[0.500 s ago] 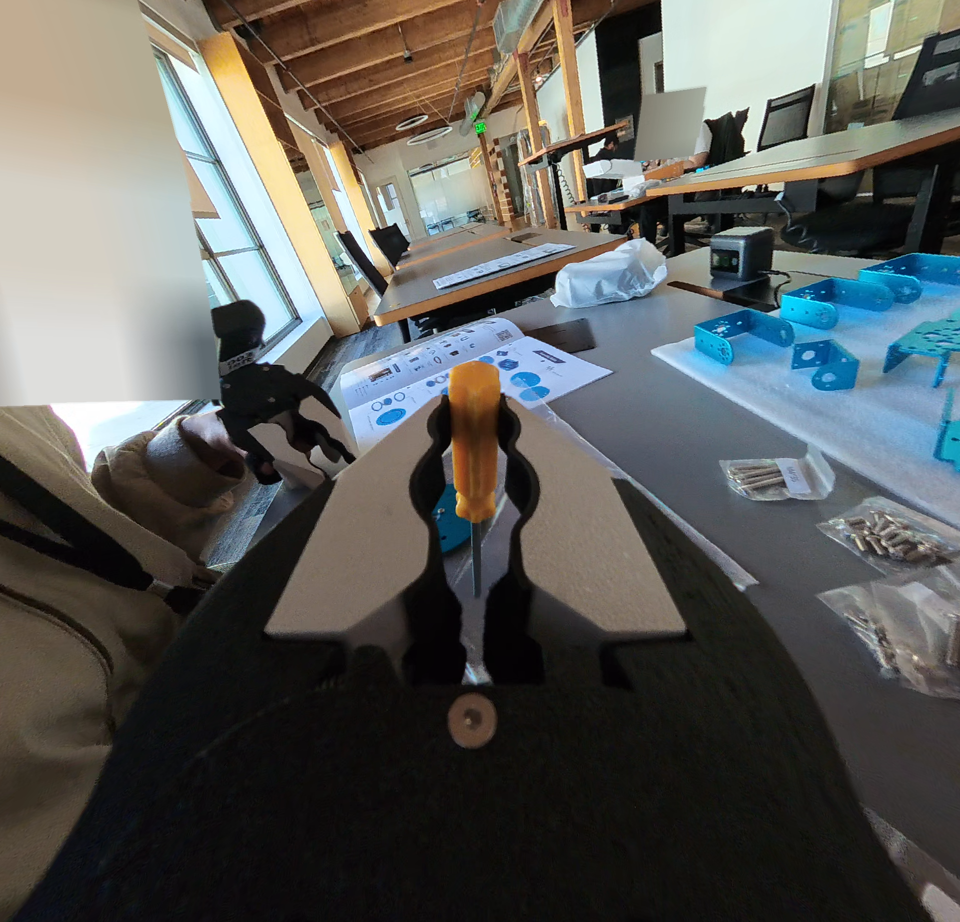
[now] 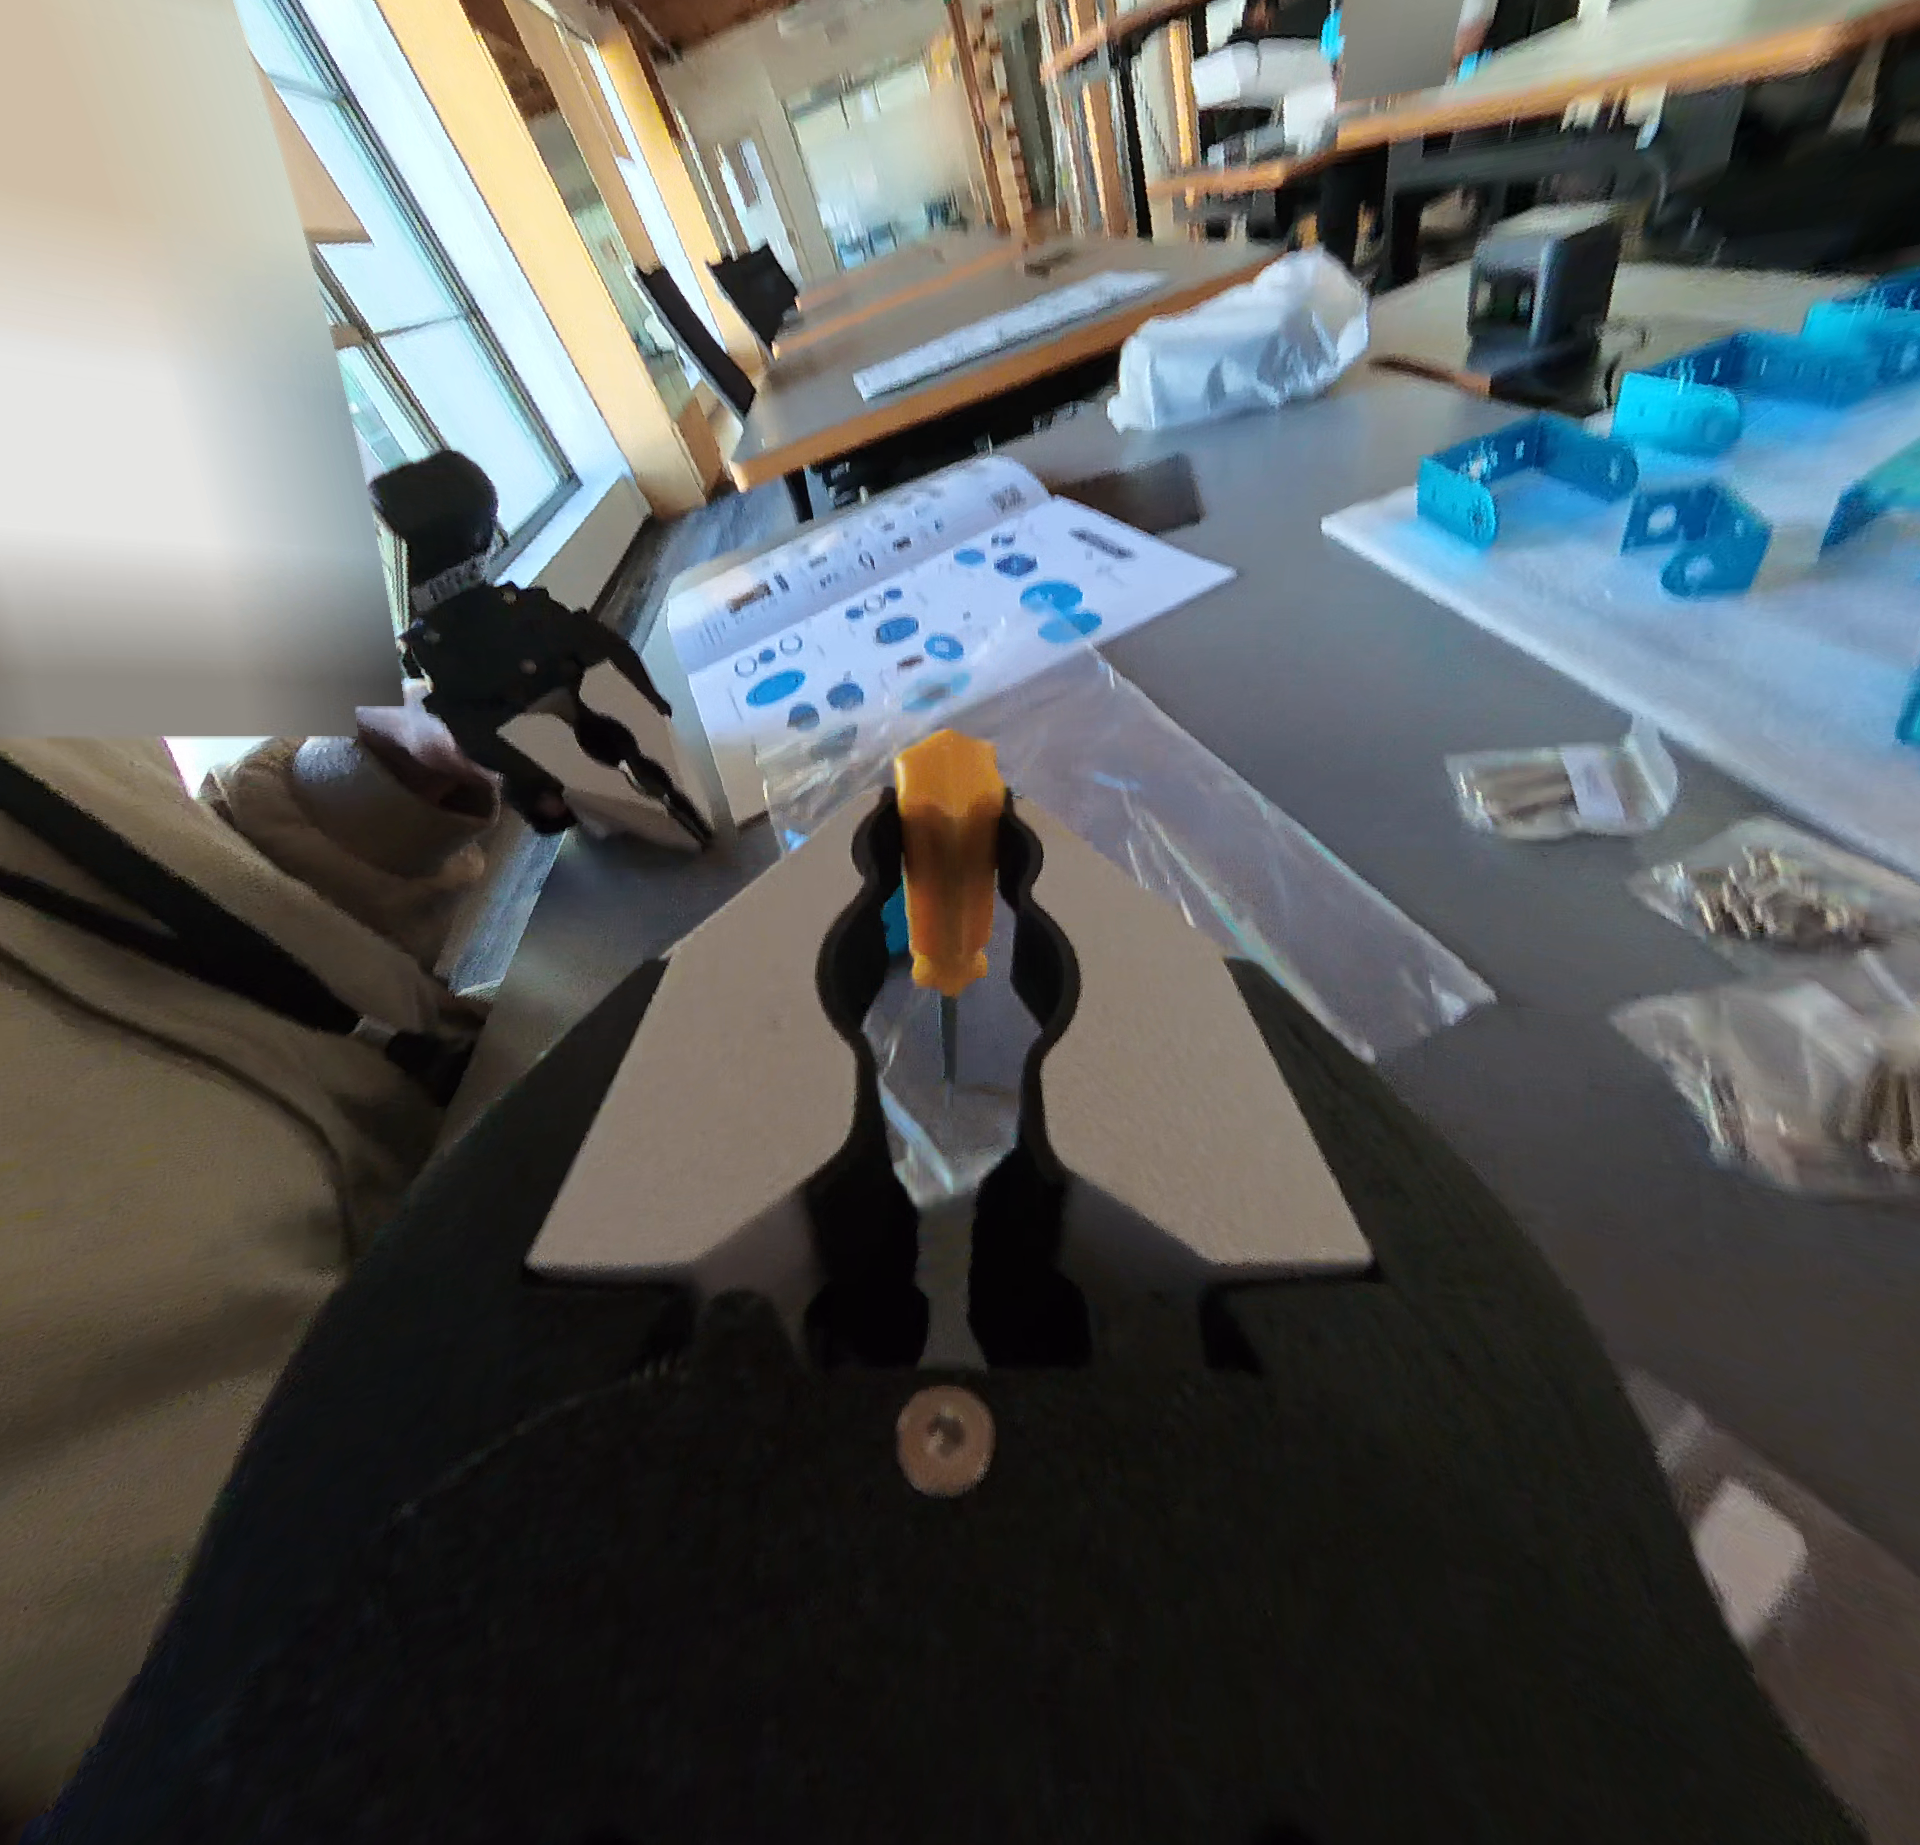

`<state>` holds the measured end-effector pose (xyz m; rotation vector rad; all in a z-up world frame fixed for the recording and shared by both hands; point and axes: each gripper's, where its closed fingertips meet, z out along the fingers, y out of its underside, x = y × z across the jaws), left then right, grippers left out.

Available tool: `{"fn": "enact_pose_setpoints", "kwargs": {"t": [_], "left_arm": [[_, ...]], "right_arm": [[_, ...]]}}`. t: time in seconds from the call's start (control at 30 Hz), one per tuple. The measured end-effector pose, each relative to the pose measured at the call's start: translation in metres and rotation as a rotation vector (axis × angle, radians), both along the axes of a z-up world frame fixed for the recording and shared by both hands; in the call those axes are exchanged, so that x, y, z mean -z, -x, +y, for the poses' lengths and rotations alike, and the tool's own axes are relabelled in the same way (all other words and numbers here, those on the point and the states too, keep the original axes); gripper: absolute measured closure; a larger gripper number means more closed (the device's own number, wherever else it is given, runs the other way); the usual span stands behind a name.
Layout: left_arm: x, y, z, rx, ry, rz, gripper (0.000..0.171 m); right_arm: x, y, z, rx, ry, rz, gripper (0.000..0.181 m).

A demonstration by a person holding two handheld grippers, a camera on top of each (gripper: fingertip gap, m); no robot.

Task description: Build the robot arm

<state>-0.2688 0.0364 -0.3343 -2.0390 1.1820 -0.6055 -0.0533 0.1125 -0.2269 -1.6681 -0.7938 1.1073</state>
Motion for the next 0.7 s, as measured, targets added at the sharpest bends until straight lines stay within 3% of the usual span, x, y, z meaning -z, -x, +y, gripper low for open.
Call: {"fn": "enact_pose_setpoints", "kwargs": {"t": [0.13,0.33,0.6,0.7], "left_arm": [[-0.002,0.0,-0.001,0.006,-0.008,-0.011,0.167],[-0.014,-0.005,0.006,-0.024,-0.009,-0.107,0.167],[-0.076,-0.03,0.025,-0.146,0.197,-0.644,0.168],[-0.091,-0.037,0.025,-0.138,0.317,-0.826,0.168]], "right_arm": [[0.026,-0.024,-0.013,-0.057,0.188,-0.104,0.165],[0.063,-0.045,-0.029,-0.112,0.275,-0.268,0.165],[0.107,-0.038,-0.035,-0.127,0.166,-0.577,0.164],[0.105,-0.031,-0.034,-0.116,0.177,-0.557,0.161]]}}
